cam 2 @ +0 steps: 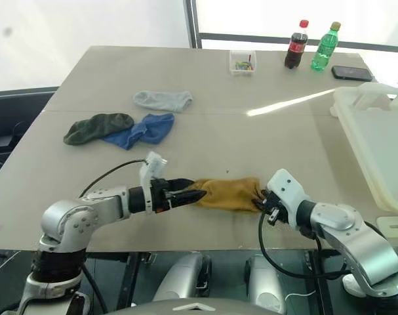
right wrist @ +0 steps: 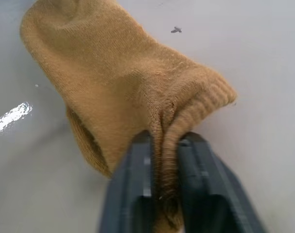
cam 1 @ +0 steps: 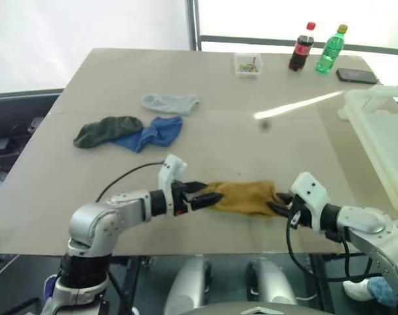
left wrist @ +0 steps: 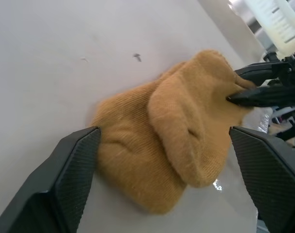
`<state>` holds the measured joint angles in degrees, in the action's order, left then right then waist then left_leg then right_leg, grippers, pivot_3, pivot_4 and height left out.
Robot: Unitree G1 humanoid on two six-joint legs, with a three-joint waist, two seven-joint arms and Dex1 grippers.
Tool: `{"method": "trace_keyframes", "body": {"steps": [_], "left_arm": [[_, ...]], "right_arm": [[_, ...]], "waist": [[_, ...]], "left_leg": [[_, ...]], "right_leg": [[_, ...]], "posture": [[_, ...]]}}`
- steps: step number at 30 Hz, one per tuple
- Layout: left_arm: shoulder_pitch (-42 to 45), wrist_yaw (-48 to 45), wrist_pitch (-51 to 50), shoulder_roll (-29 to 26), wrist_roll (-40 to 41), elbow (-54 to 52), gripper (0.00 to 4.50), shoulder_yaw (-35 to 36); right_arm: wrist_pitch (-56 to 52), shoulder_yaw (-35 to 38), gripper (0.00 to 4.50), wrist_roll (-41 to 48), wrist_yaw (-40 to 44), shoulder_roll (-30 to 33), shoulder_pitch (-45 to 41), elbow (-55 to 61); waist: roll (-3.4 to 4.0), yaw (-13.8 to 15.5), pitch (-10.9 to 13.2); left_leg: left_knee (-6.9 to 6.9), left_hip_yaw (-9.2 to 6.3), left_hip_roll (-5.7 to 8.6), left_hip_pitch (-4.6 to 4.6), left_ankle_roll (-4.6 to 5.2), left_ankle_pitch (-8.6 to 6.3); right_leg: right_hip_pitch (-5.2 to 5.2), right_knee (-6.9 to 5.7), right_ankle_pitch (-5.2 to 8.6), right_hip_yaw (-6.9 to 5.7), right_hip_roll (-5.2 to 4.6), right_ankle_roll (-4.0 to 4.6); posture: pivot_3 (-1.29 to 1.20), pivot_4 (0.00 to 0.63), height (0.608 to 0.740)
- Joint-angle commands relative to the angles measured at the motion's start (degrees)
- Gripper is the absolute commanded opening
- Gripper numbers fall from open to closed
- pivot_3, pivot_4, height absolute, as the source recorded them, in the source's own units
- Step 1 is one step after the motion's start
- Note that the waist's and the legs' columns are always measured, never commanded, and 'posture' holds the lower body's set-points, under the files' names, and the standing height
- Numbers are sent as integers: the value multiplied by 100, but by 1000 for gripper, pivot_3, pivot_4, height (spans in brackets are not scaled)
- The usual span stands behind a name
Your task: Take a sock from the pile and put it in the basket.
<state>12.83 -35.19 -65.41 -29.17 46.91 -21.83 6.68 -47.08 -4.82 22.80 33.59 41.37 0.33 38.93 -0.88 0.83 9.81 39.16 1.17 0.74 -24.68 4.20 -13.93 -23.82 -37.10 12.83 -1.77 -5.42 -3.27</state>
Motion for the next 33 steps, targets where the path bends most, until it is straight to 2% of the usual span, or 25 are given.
{"method": "trace_keyframes", "body": {"steps": [1, 11, 14, 16, 18, 22, 24, 29, 33], "left_arm": [[93, -74, 230, -22, 129, 8, 4500, 216], [207, -316, 606, -184, -310, -96, 4500, -678], [173, -409, 758, -217, -440, -104, 3704, -911], [187, -435, 830, -210, -544, -39, 2699, -1037], [242, -459, 912, -185, -602, -30, 1995, -1118], [283, -494, 1118, -225, -741, -100, 1995, -1176], [326, -413, 1223, -221, -758, -89, 1995, -987], [208, -744, 1590, -691, -984, -144, 1995, -1021], [168, -825, 1695, -744, -971, -105, 1995, -994]], "right_arm": [[343, -86, 2860, -168, 78, 13, -104, -25], [66, 17, 2860, 50, 130, -68, -178, 21], [12, 106, 2922, 134, 125, -69, -170, 34], [9, 102, 2922, 137, 118, -65, -175, 23], [-1, 77, 2922, 135, 109, -67, -180, 27], [-7, 27, 2922, 108, 69, -85, -192, 34], [-29, 38, 2922, 121, 46, -101, -199, 54], [-49, 41, 2922, 132, 23, -131, -178, 63], [-27, 24, 2922, 149, 49, -106, -103, 100]], "waist": [[0, 7, 0], [0, 7, 0], [0, 7, 0], [0, 7, 0], [0, 9, 0], [0, 11, 0], [0, 8, 0], [1, 1, 0], [0, 15, 0]], "left_leg": [[0, -1, 0, 1, 0, 0], [-4, -2, 4, -3, -2, 1], [-5, -2, 2, -2, 0, 0], [-6, -2, 3, -2, 0, -1], [-5, -2, 3, -3, 0, -1], [-5, -2, 3, -4, 1, -1], [-6, -2, 3, -3, 1, -1], [-8, -2, 2, -3, 1, -1], [-8, -2, 3, -4, 1, -1]], "right_leg": [[1, 1, 0, -2, 0, 0], [5, 13, -1, -3, 10, -1], [4, 14, -1, -2, -3, 0], [5, 15, -1, -2, -5, 0], [5, 16, -1, -2, -6, 0], [5, 17, -1, -3, -6, 0], [5, 17, -1, -3, -6, 0], [3, 17, 0, -3, -5, 0], [4, 19, 0, -6, -6, -1]], "posture": [[0, 150, 729], [0, 150, 729], [0, 150, 729], [0, 150, 729], [0, 150, 729], [0, 150, 729], [0, 150, 729], [0, 150, 729], [0, 150, 729]]}}
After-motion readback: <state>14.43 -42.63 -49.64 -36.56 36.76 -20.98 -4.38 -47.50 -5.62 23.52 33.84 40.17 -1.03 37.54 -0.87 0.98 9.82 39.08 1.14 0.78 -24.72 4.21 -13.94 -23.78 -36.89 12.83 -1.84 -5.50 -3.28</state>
